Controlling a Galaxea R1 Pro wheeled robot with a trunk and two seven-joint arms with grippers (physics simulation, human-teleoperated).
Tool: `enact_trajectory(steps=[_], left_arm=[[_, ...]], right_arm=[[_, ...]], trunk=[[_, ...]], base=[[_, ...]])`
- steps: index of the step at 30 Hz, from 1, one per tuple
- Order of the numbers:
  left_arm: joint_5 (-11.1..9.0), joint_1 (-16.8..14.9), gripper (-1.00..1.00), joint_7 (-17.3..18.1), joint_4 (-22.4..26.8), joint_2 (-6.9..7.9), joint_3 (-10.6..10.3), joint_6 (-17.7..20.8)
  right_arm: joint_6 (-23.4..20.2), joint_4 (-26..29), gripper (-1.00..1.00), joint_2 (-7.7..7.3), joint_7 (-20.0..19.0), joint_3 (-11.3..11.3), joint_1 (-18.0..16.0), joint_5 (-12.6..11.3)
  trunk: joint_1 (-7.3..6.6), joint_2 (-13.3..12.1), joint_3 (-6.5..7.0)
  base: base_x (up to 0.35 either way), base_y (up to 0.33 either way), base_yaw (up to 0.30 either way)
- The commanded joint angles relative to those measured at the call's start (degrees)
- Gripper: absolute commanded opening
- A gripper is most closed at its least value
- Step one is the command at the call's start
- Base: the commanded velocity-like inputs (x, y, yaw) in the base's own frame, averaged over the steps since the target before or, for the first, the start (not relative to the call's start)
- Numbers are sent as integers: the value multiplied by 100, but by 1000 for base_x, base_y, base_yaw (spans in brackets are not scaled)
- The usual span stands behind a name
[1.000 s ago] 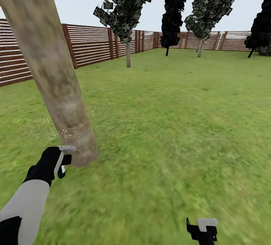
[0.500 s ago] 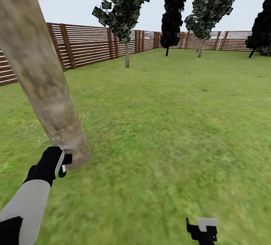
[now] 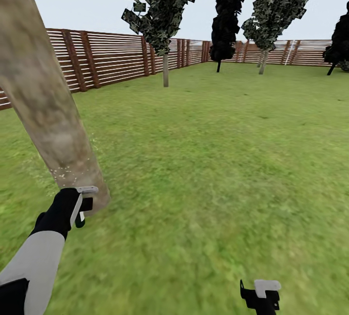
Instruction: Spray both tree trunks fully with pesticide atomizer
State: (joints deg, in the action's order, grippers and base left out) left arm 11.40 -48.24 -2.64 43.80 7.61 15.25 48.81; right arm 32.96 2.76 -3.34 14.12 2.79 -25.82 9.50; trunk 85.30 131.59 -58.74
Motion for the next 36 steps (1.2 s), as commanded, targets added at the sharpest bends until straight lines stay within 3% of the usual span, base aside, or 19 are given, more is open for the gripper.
enact_trajectory(steps=[1, 6, 17, 23, 31, 36], left_arm=[[20, -3, -100, 0, 5, -4, 5, 24], [20, -1, -100, 0, 6, 3, 8, 24], [11, -3, -100, -1, 14, 4, 24, 6], [15, -2, -100, -8, 14, 10, 29, -2], [13, -8, -100, -21, 35, 25, 25, -3], [11, -87, -100, -336, 170, -21, 19, 20]], right_arm=[[9, -3, 100, 0, 29, 28, -2, 60], [9, -3, 100, 0, 29, 28, -2, 60], [9, -3, 100, -7, 29, 34, -2, 60], [9, -3, 100, 0, 30, 29, -2, 60], [9, -3, 100, 0, 32, 29, -2, 60], [9, -3, 100, 0, 29, 30, -2, 60]], trunk=[[1, 2, -5], [1, 2, -5], [1, 2, -5], [1, 2, 7], [1, 2, 29], [1, 2, 38]], base=[[170, -245, 271], [214, -210, 275], [281, -143, 19], [262, -163, 222], [-72, -159, 264], [-32, -18, 196]])
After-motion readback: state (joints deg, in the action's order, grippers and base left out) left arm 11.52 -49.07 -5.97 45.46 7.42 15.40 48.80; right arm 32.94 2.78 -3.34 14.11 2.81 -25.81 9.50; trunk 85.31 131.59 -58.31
